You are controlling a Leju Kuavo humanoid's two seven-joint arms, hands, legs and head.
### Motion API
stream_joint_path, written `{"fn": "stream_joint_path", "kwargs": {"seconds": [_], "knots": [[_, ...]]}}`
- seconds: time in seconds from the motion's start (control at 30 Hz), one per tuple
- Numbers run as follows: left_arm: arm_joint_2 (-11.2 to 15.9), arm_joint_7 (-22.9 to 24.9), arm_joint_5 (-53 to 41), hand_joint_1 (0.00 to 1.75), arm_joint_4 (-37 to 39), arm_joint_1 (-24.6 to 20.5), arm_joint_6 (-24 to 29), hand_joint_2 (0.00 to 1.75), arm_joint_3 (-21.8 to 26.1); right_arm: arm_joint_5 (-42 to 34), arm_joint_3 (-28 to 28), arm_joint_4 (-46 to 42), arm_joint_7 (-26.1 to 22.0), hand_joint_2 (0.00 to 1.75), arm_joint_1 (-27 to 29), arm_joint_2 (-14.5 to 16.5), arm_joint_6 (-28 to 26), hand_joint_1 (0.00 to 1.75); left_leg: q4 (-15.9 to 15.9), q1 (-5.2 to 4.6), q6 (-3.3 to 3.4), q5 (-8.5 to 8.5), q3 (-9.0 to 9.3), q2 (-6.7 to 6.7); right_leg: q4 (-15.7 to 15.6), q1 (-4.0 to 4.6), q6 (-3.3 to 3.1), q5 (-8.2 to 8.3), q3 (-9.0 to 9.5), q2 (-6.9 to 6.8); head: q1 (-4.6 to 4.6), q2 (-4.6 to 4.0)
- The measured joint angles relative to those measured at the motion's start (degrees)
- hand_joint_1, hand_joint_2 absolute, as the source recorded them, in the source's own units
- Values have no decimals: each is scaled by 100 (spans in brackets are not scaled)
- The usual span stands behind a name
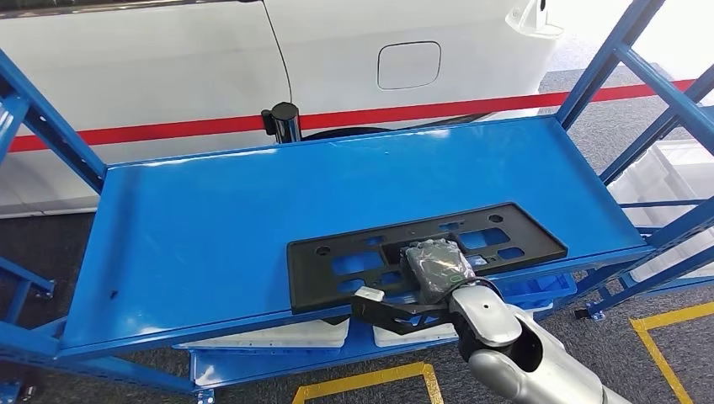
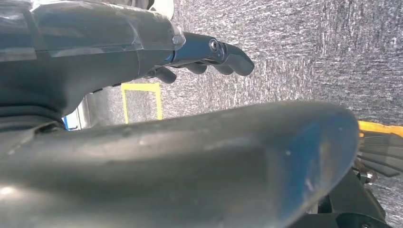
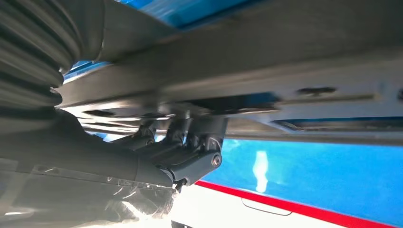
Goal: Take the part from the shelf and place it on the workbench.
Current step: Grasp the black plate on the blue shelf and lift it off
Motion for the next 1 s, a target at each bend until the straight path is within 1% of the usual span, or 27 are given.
{"fn": "stream_joint_path", "kwargs": {"seconds": [1.0], "knots": [[2, -27, 2, 0, 0, 0, 0, 0, 1, 21, -136, -3, 0, 175, 22, 9, 67, 175, 0, 0, 0, 0, 5, 1, 0, 0, 0, 0, 5, -2, -1, 0]]}}
